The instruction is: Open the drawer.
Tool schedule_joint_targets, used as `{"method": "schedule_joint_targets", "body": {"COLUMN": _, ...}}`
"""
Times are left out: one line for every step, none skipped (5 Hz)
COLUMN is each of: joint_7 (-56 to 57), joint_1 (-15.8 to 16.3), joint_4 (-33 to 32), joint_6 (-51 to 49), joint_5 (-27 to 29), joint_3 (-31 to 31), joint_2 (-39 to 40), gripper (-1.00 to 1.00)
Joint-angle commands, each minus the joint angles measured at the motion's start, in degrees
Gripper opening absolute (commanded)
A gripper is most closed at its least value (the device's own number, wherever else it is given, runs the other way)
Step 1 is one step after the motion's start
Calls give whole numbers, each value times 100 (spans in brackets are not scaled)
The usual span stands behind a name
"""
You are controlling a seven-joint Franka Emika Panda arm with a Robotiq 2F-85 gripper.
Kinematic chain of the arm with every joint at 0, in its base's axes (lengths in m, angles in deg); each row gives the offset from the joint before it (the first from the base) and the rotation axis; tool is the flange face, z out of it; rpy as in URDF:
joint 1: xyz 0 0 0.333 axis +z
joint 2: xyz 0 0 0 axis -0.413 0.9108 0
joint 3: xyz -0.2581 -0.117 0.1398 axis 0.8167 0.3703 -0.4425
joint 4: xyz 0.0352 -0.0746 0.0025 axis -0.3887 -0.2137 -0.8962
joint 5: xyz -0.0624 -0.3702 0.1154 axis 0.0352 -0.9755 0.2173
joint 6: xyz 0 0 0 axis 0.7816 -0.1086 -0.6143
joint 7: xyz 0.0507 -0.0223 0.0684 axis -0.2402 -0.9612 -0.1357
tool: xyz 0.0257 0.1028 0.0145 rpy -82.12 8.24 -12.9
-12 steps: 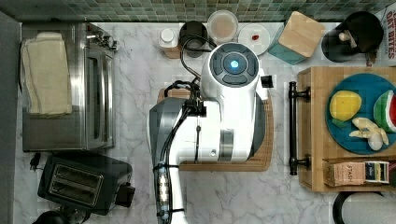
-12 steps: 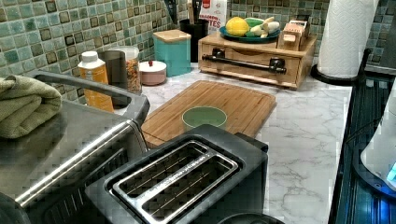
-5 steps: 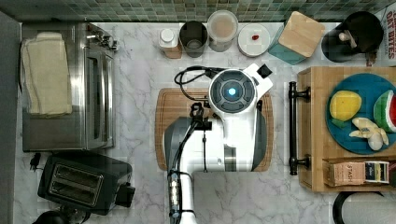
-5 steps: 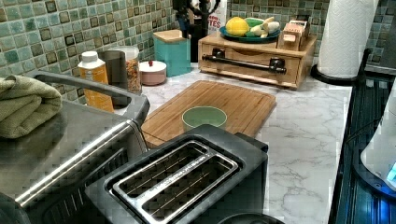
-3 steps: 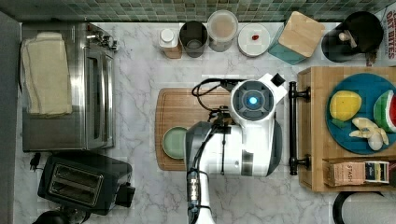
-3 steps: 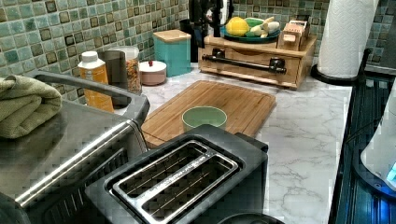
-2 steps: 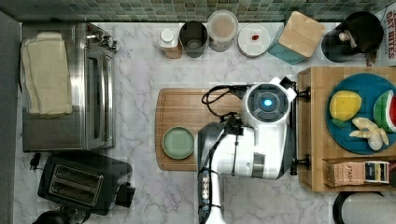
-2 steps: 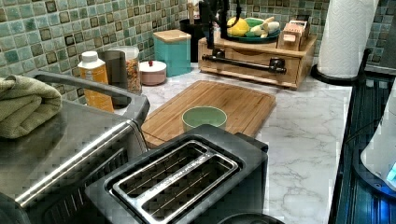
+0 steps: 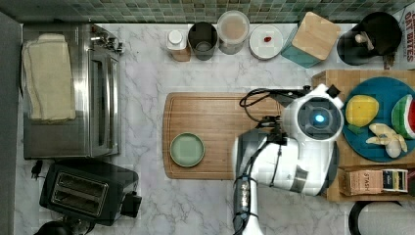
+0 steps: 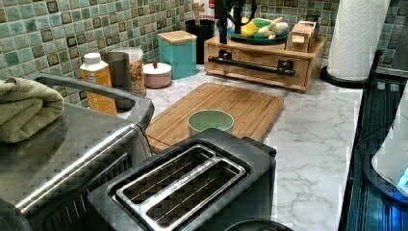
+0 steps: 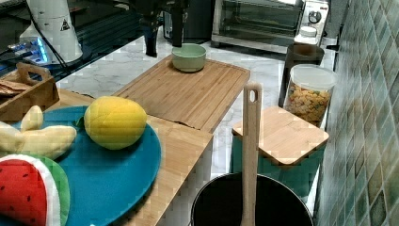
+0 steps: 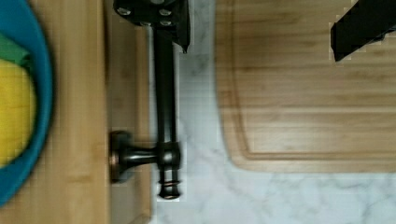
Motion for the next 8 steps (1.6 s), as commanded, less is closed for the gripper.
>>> {"method": "schedule_joint_targets", "body": {"joint_7": 711, "joint_1": -334, "joint_4": -289, "joint_6": 536, "joint_5": 61, "joint_3": 188, "joint_2": 126, "gripper": 100}}
{"method": "schedule_joint_targets", "body": {"joint_7": 1004, "joint_1": -391, "joint_4": -211, "joint_6": 640, "joint_5": 225, "joint_3": 249, "joint_2": 359, "gripper": 100}}
{"method": "schedule_joint_targets", "body": {"joint_7": 1335, "joint_1": -516, "joint_4": -173, "joint_6": 940, "joint_5": 317, "joint_3": 308, "joint_2": 627, "gripper": 100}}
{"method": "schedule_joint_targets", "body": {"joint_7": 1613, "joint_1": -656, "joint_4": -230, "joint_6": 1201, "joint_5": 416, "joint_3": 368, "joint_2": 775, "gripper": 100}}
{"method": "schedule_joint_targets", "body": {"joint_7": 1552, "joint_1": -731, "joint_4": -376, "joint_6": 1339, "joint_5": 663, "joint_3": 293, "joint_2": 890, "gripper": 100}}
{"method": "schedule_joint_targets", "body": {"joint_7": 1455, "joint_1": -728, "joint_4": -698, "joint_6": 1681, "joint_5": 743, "joint_3": 299, "joint_2": 935, "gripper": 100}}
{"method": "schedule_joint_targets", "body": {"joint_7": 1443, "joint_1": -713, "joint_4": -920, "joint_6": 2120, "joint_5": 900, "joint_3": 301, "joint_2": 1050, "gripper": 100}}
{"method": "schedule_joint_targets", "body": {"joint_7": 932, "joint_1": -528, "joint_4": -1185, "joint_6": 2450, "joint_5": 830, "joint_3": 326, "joint_2": 1039, "gripper": 100}}
